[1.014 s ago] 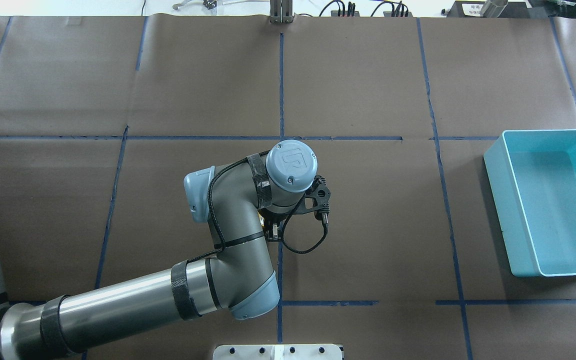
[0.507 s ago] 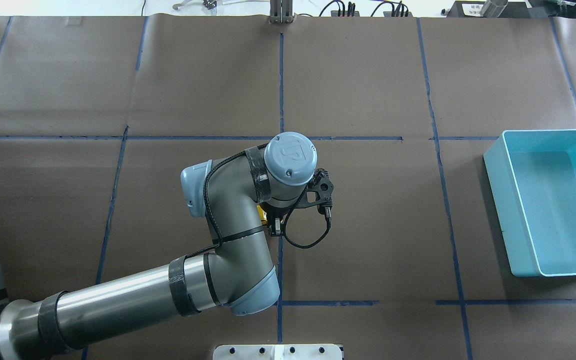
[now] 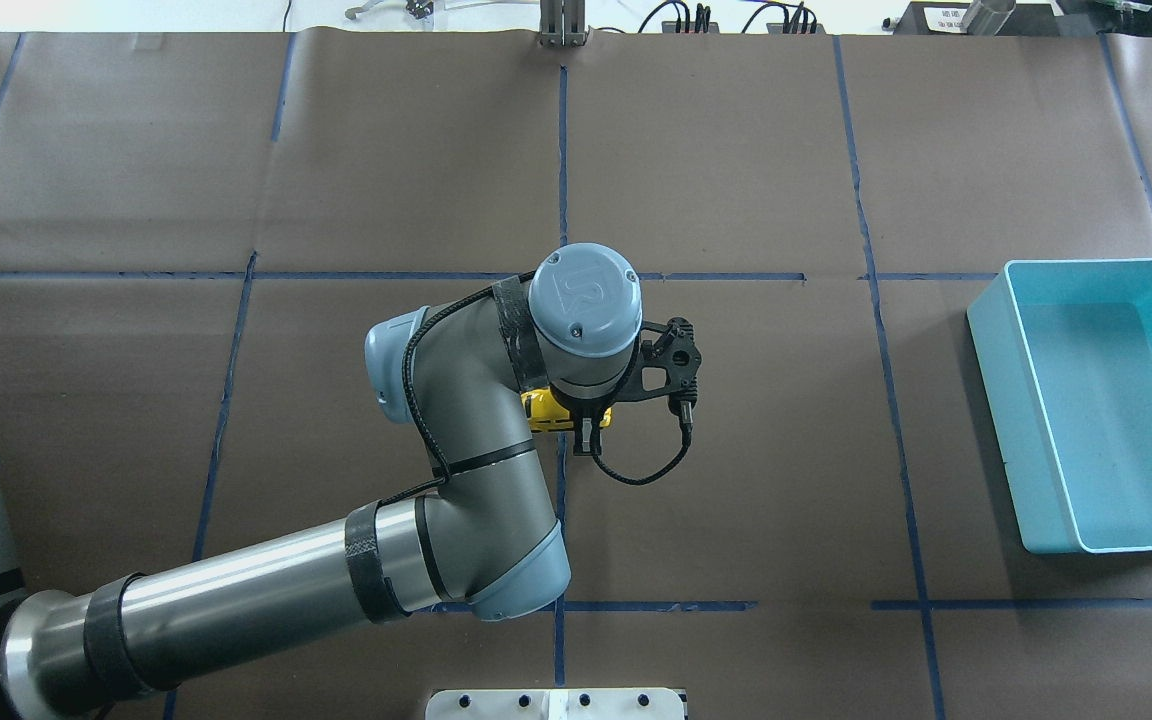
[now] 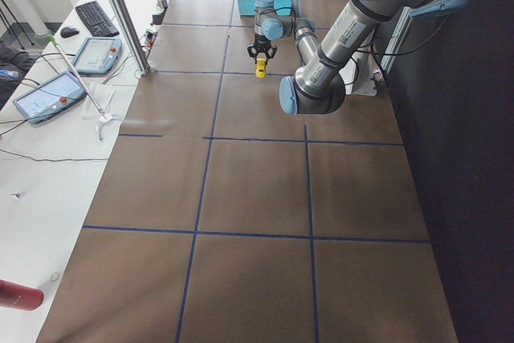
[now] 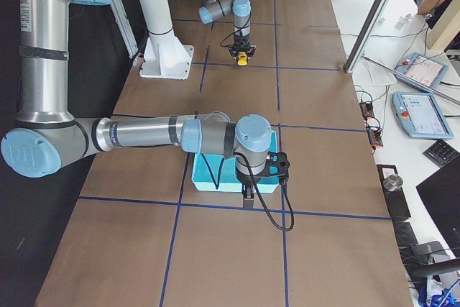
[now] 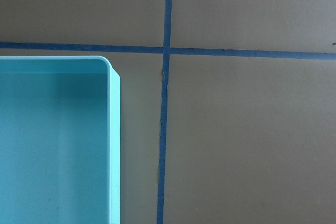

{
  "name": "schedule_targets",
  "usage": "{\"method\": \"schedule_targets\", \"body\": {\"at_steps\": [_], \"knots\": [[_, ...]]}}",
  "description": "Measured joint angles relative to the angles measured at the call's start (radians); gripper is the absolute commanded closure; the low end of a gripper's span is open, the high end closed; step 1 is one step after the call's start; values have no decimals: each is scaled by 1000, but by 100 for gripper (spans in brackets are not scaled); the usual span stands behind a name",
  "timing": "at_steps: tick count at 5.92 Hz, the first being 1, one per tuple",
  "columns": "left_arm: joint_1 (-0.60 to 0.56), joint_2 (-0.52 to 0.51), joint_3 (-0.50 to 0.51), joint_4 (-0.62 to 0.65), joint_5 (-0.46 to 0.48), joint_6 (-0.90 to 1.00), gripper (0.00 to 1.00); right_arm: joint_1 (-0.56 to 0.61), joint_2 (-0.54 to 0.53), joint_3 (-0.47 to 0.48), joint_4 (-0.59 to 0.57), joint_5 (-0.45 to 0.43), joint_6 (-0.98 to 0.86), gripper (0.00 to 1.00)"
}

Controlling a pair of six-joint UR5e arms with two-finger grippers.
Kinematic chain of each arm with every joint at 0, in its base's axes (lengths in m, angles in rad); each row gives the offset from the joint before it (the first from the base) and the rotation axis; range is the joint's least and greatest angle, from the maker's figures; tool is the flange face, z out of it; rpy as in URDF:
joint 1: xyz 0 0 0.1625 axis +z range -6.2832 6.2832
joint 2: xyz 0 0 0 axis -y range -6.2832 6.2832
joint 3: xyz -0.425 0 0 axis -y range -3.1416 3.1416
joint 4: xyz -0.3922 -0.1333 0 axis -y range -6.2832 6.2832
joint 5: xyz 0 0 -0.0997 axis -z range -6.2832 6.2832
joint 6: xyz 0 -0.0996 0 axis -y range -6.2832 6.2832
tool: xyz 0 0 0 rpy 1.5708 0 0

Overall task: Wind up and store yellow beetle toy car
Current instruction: 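Press the left gripper on the car's roof and pull it backward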

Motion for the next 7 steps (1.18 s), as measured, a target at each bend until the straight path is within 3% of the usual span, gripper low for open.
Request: {"method": "schedule_targets", "body": {"at_steps": [3, 7], "knots": [[-1, -40, 116, -132, -1, 5, 100, 0, -1, 3, 0, 3, 1, 0], [-35, -34, 126, -138, -81, 6, 100, 0, -1, 3, 0, 4, 1, 0]]}}
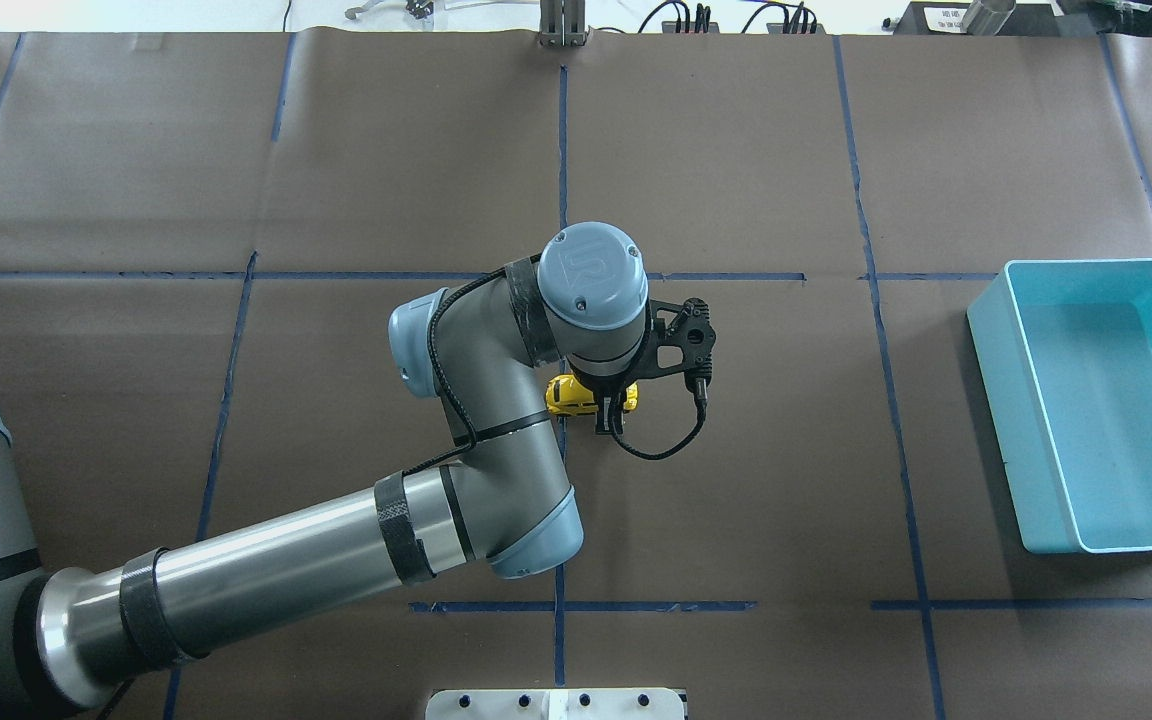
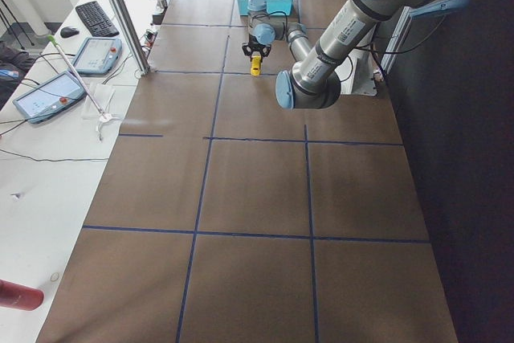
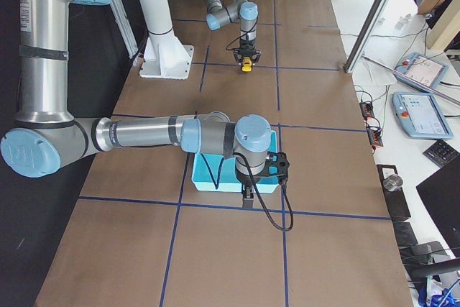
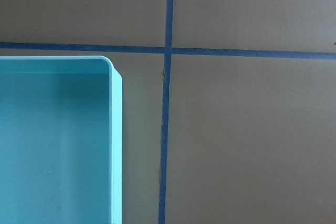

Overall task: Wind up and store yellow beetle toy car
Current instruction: 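Press the left gripper on the car's roof and pull it backward, then drag the car backward again with the left gripper to wind it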

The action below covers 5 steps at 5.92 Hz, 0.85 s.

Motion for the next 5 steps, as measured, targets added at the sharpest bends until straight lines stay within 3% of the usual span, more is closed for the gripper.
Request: {"method": "schedule_targets", "body": {"at_steps": [5], "knots": [[-2, 23, -4, -19, -6, -1, 100, 0, 0, 0, 0, 0, 0, 0]]}}
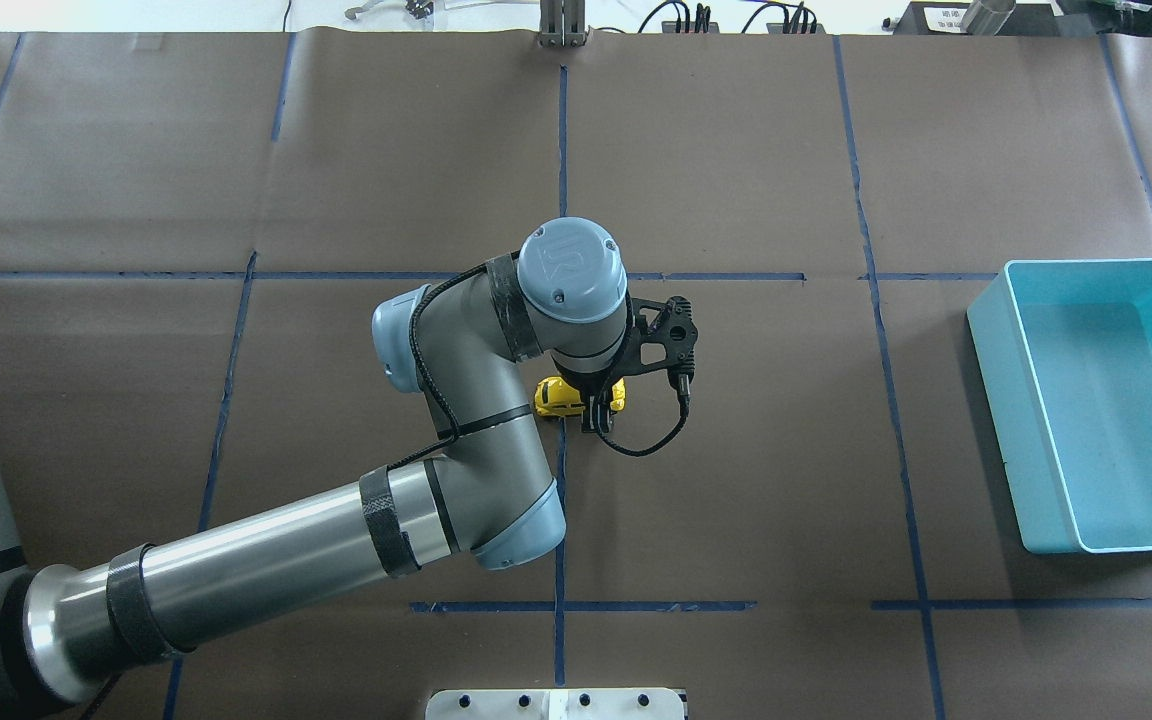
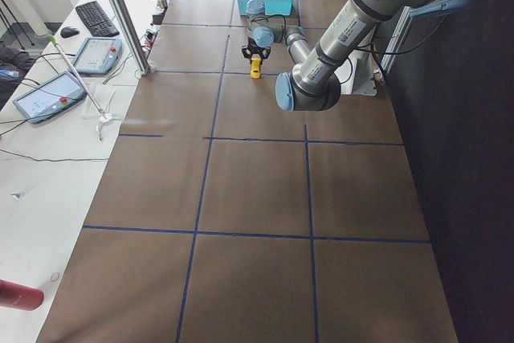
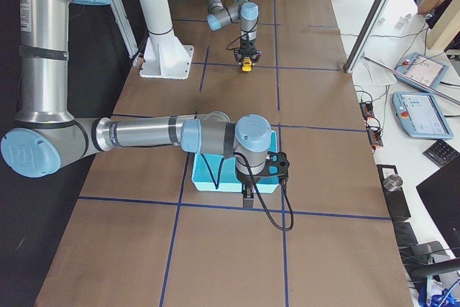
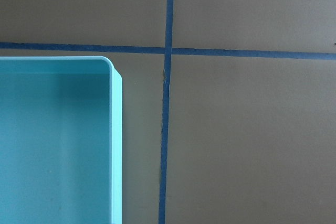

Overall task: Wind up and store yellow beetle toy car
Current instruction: 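Drag the car backward again with the left gripper to wind it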

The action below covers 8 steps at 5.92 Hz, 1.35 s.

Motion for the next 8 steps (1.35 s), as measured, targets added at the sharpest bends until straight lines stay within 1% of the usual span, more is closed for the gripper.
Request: {"method": "schedule_targets", "body": {"at_steps": [8], "knots": [[-12, 56, -50, -1, 0, -1, 100, 0, 1, 0, 0, 0, 2, 0]]}}
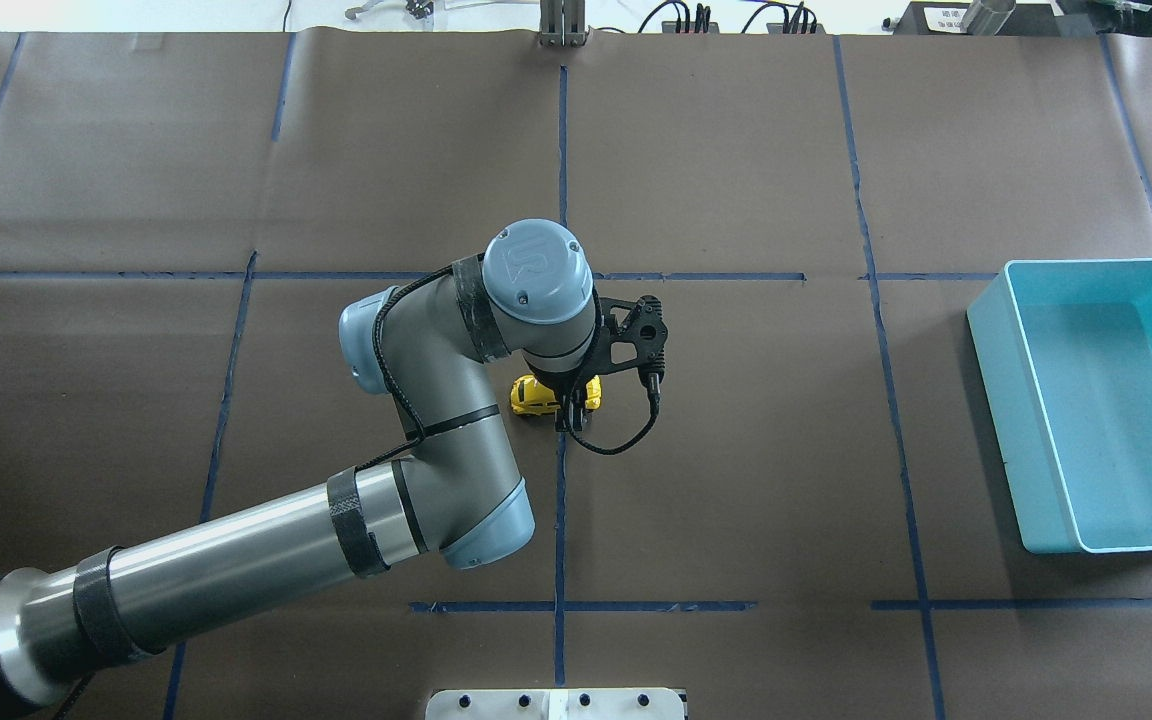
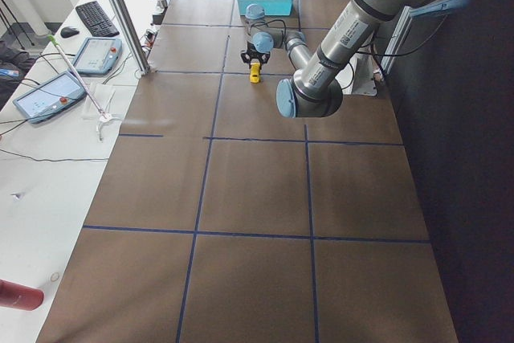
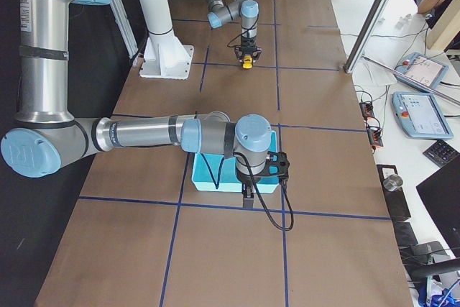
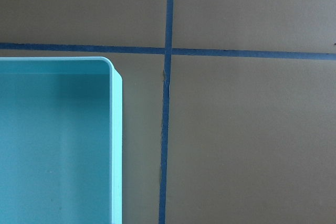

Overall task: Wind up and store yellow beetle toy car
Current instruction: 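Drag the car backward again with the left gripper to wind it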

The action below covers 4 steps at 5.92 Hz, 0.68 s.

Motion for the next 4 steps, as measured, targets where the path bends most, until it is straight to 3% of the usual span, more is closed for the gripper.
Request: {"method": "schedule_targets", "body": {"at_steps": [4], "knots": [[-8, 30, -28, 0, 0, 0, 100, 0, 2, 0, 1, 1, 0, 0]]}}
